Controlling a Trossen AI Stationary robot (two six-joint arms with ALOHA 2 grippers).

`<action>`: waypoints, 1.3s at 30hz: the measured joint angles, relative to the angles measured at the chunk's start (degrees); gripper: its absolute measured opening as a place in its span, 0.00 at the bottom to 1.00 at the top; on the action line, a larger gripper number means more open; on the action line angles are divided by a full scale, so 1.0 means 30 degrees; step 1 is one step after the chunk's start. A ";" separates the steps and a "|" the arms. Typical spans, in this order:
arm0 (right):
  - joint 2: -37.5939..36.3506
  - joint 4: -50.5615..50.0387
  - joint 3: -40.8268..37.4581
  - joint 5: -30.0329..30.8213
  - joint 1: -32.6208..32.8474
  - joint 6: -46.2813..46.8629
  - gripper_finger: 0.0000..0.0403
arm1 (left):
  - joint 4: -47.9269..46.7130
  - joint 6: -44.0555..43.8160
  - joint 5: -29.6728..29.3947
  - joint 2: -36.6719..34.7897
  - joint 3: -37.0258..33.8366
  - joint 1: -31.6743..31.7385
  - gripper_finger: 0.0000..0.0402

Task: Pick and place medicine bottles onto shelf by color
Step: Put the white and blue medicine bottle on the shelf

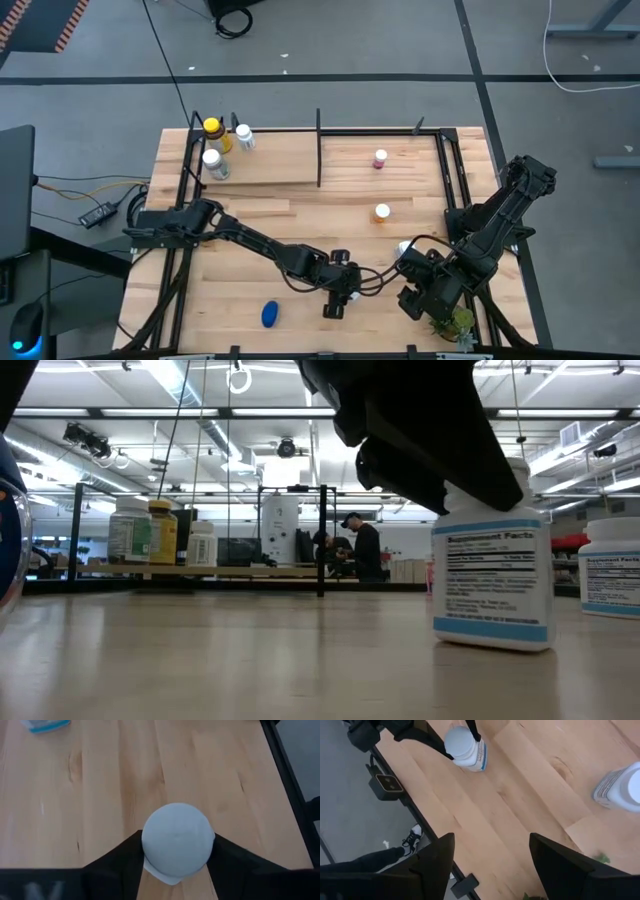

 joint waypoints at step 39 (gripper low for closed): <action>0.0015 0.0007 0.0007 0.0720 -0.0007 -0.0951 0.65 | -0.4792 -0.1486 0.2149 -0.1998 -0.0047 -0.0162 0.68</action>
